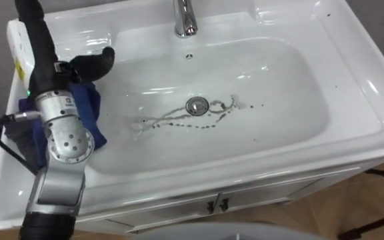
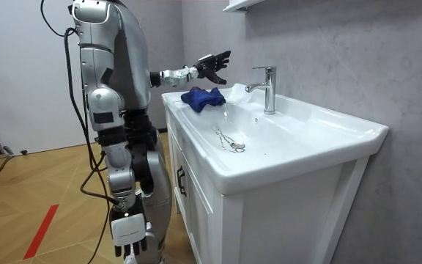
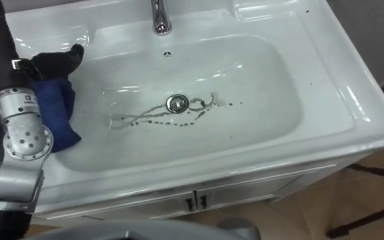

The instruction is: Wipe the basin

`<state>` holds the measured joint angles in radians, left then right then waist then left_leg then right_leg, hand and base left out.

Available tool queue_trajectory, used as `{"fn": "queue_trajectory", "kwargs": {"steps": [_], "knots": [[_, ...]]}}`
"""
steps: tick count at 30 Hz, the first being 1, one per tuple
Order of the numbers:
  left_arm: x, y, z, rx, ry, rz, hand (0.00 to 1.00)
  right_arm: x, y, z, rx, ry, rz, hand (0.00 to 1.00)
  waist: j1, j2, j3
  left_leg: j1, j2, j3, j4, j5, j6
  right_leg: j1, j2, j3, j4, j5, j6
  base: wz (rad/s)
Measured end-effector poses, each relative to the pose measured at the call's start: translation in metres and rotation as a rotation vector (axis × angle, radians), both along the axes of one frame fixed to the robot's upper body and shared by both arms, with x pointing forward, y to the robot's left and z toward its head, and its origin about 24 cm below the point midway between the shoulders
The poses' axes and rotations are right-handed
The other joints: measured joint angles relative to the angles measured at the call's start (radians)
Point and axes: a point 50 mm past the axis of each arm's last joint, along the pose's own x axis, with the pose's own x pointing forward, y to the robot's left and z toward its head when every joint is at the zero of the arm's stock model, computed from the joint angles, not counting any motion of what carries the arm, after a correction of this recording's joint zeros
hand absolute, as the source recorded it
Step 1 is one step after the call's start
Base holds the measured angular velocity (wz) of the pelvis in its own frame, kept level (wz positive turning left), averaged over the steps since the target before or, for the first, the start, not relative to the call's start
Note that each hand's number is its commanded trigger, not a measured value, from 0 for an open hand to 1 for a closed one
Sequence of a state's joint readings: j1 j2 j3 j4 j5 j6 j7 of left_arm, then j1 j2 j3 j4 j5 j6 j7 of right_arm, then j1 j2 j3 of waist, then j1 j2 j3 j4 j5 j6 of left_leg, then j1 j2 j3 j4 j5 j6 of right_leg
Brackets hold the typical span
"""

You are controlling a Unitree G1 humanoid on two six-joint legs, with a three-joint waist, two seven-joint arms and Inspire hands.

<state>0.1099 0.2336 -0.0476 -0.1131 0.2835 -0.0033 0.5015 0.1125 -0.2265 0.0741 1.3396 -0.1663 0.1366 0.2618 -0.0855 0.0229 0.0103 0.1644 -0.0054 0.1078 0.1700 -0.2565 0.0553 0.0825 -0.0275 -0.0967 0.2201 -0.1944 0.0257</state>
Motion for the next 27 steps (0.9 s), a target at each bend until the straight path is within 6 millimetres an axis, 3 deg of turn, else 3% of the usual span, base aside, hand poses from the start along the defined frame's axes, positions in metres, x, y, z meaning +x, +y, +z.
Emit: {"fn": "queue_trajectory", "kwargs": {"steps": [8,13,27], "knots": [[0.000,-0.009,-0.015,0.029,0.096,-0.027,0.00,0.005,0.006,-0.002,0.002,0.005,-0.002,0.00,0.004,-0.027,-0.0069,-0.006,0.000,0.000,-0.001,0.000,0.000,0.003,-0.001,-0.002,-0.006,0.000,0.000,0.00],[-0.003,-0.012,-0.028,0.147,0.170,-0.027,0.00,0.004,0.005,-0.002,-0.002,0.019,-0.005,0.00,0.004,-0.019,-0.0093,-0.011,0.000,-0.002,0.001,0.000,0.000,0.006,-0.001,-0.008,-0.014,0.001,0.000,0.03],[-0.013,-0.013,-0.032,0.382,0.175,0.000,0.00,0.011,0.004,-0.002,-0.057,-0.007,0.045,0.00,0.014,-0.011,-0.0095,-0.018,0.001,-0.013,0.002,0.001,-0.001,0.006,-0.001,-0.020,-0.018,0.001,-0.001,0.02]]}}
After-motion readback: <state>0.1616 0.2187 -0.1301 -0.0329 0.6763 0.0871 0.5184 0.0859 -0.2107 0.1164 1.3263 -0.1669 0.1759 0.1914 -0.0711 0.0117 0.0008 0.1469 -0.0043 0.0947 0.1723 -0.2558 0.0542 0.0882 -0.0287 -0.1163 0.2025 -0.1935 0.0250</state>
